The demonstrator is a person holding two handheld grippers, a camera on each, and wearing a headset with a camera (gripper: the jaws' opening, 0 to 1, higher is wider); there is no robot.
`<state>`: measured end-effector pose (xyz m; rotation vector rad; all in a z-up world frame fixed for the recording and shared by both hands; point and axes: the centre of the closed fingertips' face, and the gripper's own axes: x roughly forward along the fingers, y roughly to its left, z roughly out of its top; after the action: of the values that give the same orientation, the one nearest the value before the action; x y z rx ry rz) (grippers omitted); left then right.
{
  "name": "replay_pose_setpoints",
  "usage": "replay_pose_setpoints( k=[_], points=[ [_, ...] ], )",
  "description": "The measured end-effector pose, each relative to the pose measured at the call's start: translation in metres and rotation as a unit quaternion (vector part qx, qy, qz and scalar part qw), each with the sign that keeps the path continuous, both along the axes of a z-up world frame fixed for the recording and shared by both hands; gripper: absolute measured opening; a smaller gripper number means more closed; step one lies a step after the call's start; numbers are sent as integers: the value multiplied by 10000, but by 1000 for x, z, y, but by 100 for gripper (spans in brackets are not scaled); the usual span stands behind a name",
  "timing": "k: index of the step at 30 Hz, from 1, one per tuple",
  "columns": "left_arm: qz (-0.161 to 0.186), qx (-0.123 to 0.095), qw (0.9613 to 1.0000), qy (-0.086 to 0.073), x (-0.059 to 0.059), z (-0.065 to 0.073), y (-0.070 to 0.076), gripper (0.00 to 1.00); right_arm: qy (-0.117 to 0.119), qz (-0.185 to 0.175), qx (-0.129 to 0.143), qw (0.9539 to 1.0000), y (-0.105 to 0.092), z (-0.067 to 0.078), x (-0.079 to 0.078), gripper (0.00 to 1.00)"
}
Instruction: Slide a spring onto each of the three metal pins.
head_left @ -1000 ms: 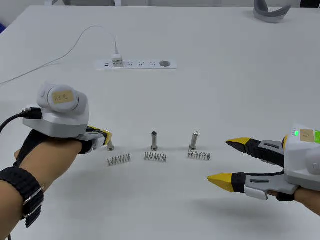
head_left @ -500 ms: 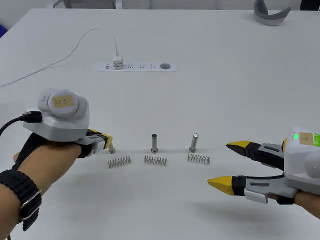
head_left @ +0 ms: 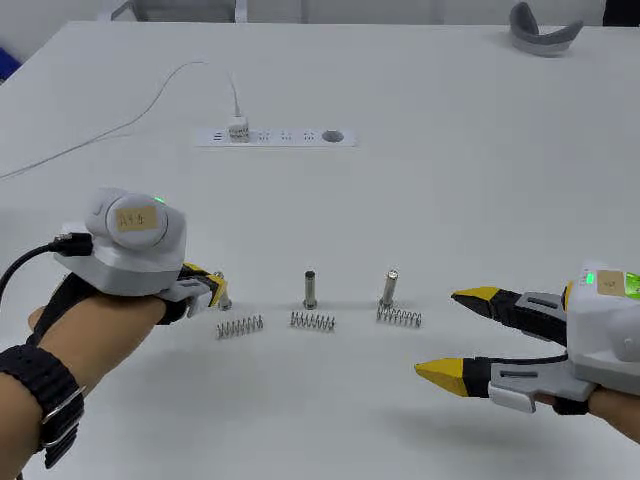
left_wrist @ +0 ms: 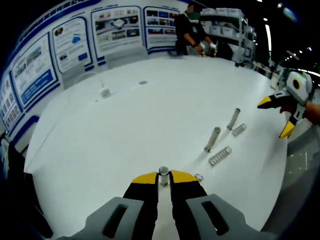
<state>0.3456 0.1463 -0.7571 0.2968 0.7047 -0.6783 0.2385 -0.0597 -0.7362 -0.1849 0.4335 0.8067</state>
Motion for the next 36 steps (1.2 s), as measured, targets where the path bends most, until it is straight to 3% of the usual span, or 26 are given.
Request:
replay_pose_setpoints(
  k=[14,24,36],
  points=[
    [-62,-38,9999,-80,-6,4,1,12,23,2,-1,10000,0,-1,1,61],
    [-211,-106,9997,-82,-17,3,1,14,35,-13,-2,10000,-1,-2,1,61],
    [-840,-9,9962,-229,-36,-12,1,18,34,-32,-21,10000,-1,-2,2,61]
  ],
)
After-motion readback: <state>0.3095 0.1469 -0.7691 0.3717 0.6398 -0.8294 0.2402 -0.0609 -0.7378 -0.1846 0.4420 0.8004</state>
